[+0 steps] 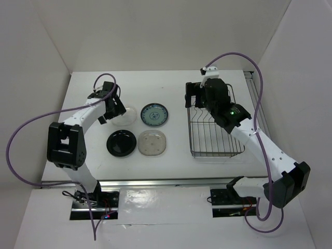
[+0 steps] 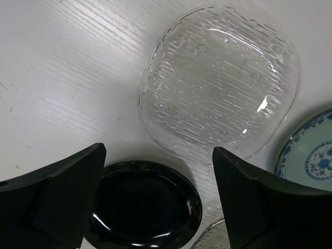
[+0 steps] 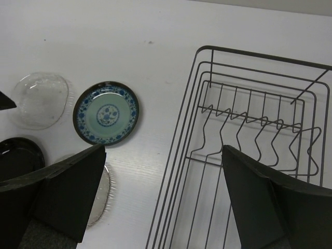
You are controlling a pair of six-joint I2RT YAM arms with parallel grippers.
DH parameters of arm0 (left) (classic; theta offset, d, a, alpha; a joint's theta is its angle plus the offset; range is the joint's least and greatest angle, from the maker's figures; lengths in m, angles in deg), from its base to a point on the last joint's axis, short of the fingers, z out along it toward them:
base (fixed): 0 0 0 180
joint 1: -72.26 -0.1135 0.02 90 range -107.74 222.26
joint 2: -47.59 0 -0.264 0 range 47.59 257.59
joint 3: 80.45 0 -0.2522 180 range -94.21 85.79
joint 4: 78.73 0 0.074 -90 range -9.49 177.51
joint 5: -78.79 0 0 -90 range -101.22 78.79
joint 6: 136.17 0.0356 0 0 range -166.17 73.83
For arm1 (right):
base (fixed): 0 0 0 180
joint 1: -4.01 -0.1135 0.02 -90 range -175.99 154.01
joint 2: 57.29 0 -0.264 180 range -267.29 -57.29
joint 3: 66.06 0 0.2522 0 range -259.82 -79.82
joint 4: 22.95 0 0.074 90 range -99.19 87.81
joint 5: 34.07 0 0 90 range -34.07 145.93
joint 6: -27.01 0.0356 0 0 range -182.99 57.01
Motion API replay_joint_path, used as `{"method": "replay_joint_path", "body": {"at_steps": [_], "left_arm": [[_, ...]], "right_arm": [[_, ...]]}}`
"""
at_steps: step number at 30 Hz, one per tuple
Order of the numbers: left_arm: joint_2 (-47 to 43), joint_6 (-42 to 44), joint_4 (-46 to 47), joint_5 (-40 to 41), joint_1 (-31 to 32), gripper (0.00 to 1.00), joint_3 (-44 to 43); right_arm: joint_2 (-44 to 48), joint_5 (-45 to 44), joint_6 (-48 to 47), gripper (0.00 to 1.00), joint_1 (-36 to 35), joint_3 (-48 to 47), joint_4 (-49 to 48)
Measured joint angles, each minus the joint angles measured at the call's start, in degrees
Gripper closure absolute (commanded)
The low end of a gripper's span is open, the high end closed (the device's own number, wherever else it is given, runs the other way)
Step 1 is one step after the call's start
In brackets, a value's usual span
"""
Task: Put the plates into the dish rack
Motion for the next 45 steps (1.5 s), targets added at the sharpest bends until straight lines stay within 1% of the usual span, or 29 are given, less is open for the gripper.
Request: {"method": "replay_joint_path", "body": {"at_steps": [3, 4, 5, 7, 8, 11, 12, 13, 15, 16, 17, 19, 21, 22, 24, 25, 29, 33, 36, 38, 40, 43, 45], "left_arm": [[2.95, 0.07, 0.68, -0.09, -1.14, 0.03, -0.79], [3.87, 0.09, 0.81, -0.28, -1.66, 0.04, -1.01], [4.68, 0.09, 1.11, -0.59, -2.23, 0.06, -1.07], [6.01, 0.09, 1.57, -1.03, -3.26, 0.16, -1.07], [6.58, 0.09, 2.01, -1.2, -3.74, 0.19, -1.07], [7.98, 0.11, 3.39, -1.51, -4.39, 0.21, -1.07], [8.46, 0.11, 3.87, -1.64, -4.37, 0.24, -1.07], [8.9, 0.07, 4.26, -1.77, -4.35, 0.24, -1.07], [10.01, 0.04, 5.05, -2.1, -4.35, 0.3, -1.07], [10.71, 0.0, 5.4, -2.21, -4.31, 0.3, -1.07], [11.32, 0.04, 5.66, -2.21, -4.24, 0.33, -1.07], [12.81, -0.13, 6.01, -2.51, -4.22, 0.46, -1.07], [13.16, -0.17, 6.93, -2.89, -4.2, 0.56, -1.88], [13.38, -0.22, 6.88, -2.86, -4.2, 0.7, -2.32], [14.1, -0.46, 6.91, -2.47, -4.07, 0.88, -2.97], [14.23, -0.85, 6.71, -2.4, -4.02, 1.0, -3.67], [14.4, -1.84, 7.48, -1.36, -3.87, 1.0, -6.49], [14.71, -3.19, 6.34, -0.24, -4.02, 1.0, -7.13], [13.0, -3.67, 6.38, 0.52, -4.35, 1.0, -6.29], [9.11, -3.23, 6.78, 0.63, -4.48, 1.0, -4.17], [3.06, -1.75, 7.02, 0.42, -4.35, 1.0, -1.4], [-8.28, 2.03, 9.44, -1.42, -3.37, 1.0, 2.36], [-14.32, 4.09, 11.98, -4.04, -1.51, 1.0, 2.71]], "right_arm": [[0.0, 0.57, 0.0, 0.0, -0.63, 0.0, -0.13], [0.0, 0.72, -0.02, 0.0, -0.96, 0.0, -0.24], [0.0, 0.79, -0.04, 0.0, -1.33, 0.0, -0.28], [-0.02, 0.79, -0.04, 0.0, -1.97, 0.0, -0.26], [-0.02, 0.76, -0.04, 0.0, -2.29, 0.0, -0.28], [-0.02, 0.76, -0.22, 0.0, -3.15, 0.0, -0.28], [-0.09, 0.79, -0.24, 0.0, -3.28, 0.0, -0.28], [-0.11, 0.79, -0.26, 0.0, -3.45, 0.0, -0.28], [-0.35, 0.76, -0.39, 0.0, -3.82, 0.0, -0.31], [-0.52, 0.79, -0.46, 0.0, -4.09, 0.02, -0.31], [-0.76, 0.76, -0.52, 0.0, -4.35, 0.04, -0.31], [-1.18, 0.68, -0.63, 0.0, -4.94, 0.22, -0.33], [-1.51, 0.39, -0.7, 0.0, -5.51, 0.26, -0.24], [-1.57, 0.22, -0.81, 0.0, -5.81, 0.26, -0.26], [-1.57, -0.07, -1.11, 0.0, -6.36, 0.26, -0.26], [-1.57, -0.37, -1.38, 0.0, -6.64, 0.26, -0.28], [-1.57, -1.14, -1.81, 0.0, -7.26, 0.26, -0.26], [-1.57, -1.27, -1.95, 0.0, -7.52, 0.39, -0.57], [-1.57, -1.36, -1.95, 0.0, -7.58, 1.2, -1.86], [-1.57, -0.33, -1.92, 0.0, -7.58, 2.08, -3.19], [-1.57, 2.19, -1.92, 0.0, -7.61, 2.67, -3.89], [-1.27, 8.52, -2.36, 0.0, -7.63, 4.15, -7.21], [-0.72, 14.78, -2.93, 0.0, -7.63, 5.77, -10.51]]}}
